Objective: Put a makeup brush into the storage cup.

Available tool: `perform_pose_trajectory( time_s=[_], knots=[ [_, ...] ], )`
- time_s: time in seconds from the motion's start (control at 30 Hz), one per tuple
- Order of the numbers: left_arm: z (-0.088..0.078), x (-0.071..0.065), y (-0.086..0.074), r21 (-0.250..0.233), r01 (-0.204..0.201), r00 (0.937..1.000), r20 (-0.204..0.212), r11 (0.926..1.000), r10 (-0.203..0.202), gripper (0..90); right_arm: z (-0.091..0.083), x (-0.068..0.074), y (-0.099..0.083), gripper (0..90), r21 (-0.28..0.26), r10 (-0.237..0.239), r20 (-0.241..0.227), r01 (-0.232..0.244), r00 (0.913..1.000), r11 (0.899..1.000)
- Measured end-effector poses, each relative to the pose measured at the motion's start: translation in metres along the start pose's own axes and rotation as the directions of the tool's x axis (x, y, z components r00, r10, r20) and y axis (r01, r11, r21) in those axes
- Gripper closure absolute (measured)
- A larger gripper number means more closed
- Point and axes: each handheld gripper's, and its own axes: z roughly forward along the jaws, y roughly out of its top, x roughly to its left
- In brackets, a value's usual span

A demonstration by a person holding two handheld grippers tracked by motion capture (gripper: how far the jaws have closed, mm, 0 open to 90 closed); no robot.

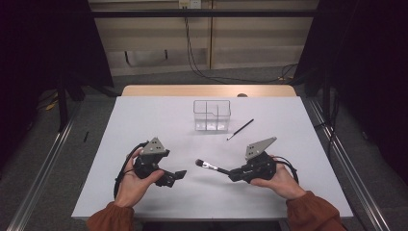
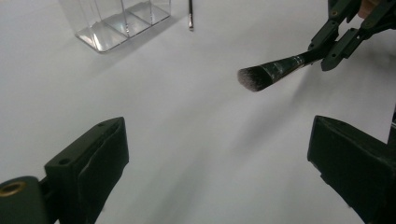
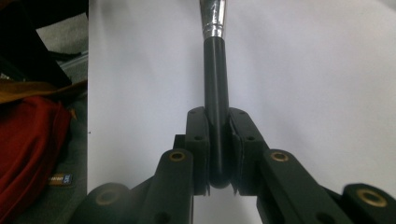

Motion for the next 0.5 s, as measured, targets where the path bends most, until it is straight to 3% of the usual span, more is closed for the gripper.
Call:
perform_pose_trajectory(
  time_s=[0.13,0.23,0.5],
  knots=[
    [-0.003,0.000,-0.004,-0.029,0.000,0.9999,-0.015,0.9996,-0.001,5.2,0.001,0.003,-0.003,80.2,-0.032,0.004,0.024,-0.003,0.9997,0.999],
    [-0.002,0.001,-0.007,-0.038,0.005,1.0000,-0.002,0.9993,-0.006,5.3,0.001,0.003,-0.004,80.2,-0.067,0.010,0.040,-0.007,0.9992,0.998],
    [0.000,0.000,-0.012,-0.051,0.012,0.9999,-0.002,0.9986,-0.012,5.2,-0.003,0.003,-0.007,80.2,-0.183,0.025,0.097,-0.007,0.9950,0.983]
  ],
)
